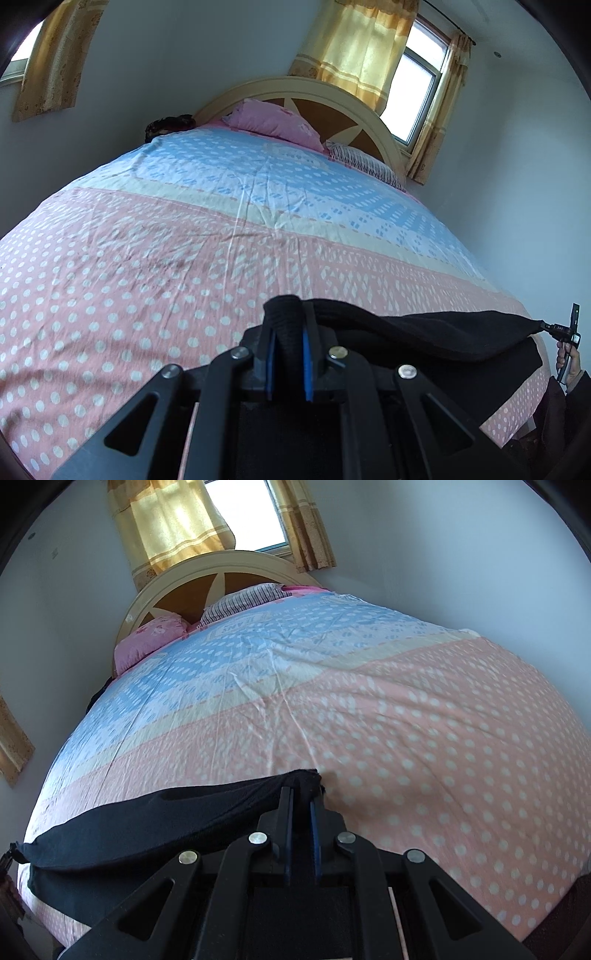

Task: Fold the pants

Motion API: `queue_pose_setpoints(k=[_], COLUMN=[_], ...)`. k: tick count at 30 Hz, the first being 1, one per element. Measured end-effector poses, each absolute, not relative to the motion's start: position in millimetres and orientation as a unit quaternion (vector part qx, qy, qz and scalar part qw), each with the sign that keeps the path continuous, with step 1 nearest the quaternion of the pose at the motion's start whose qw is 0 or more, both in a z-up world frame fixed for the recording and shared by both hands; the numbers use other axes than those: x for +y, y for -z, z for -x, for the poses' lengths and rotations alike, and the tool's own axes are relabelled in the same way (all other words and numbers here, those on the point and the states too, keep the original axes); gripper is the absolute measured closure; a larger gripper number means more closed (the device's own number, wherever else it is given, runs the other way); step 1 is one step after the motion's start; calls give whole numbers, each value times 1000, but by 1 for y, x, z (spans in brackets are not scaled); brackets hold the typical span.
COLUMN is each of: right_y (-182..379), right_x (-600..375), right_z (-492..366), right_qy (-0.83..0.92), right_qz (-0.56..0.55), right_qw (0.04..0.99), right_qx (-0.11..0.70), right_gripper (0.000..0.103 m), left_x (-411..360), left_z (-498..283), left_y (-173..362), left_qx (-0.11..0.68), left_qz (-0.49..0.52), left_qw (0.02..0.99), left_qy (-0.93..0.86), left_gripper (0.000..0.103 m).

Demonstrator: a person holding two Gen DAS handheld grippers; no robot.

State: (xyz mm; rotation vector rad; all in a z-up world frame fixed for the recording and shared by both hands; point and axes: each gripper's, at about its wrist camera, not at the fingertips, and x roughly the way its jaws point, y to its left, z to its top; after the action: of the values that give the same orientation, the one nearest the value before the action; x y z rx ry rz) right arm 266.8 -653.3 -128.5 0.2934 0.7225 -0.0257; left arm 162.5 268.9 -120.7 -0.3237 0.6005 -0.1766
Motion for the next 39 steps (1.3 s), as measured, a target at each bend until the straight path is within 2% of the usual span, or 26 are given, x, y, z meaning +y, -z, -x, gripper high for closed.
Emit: queue_pose_setpoints(k=[9,14,19,20,22,23,24,27,31,39], right_y=[151,164,169,168,166,165,165,160,147,106], right_x=[-660,-668,-676,-677,-676,-675,-673,-661,-640,-570], right_z=[-241,-228,-211,-207,-200,-197,-194,-183,-172,-154], right_qy=[20,33,53,55,57,57,55,43,32,-11], right_qz=[-136,-142,-161,-168,-180,-183,-187,-208,-219,-134], right_qw=[916,911,908,908,908,907,908,909,912,937], right_qx=[376,385,383,379,375,374,371,359,347,321], right_gripper=[95,95,95,93,81,64,52,50,50,50], left_x=[261,267,268,267,267,269,271,280,286,259], left_z=[-135,-123,-114,-112,-105,-102,-99,-93,-89,-88], left_y=[136,154,164,163,162,162,162,163,163,136], left_qx=[297,305,317,318,317,317,318,316,310,281], left_qz=[127,144,142,132,113,108,104,108,116,58], left_qw=[941,936,933,934,938,939,940,941,943,958], left_qy=[97,96,96,92,82,77,71,55,36,21], left_gripper=[91,91,85,81,72,69,64,51,50,50])
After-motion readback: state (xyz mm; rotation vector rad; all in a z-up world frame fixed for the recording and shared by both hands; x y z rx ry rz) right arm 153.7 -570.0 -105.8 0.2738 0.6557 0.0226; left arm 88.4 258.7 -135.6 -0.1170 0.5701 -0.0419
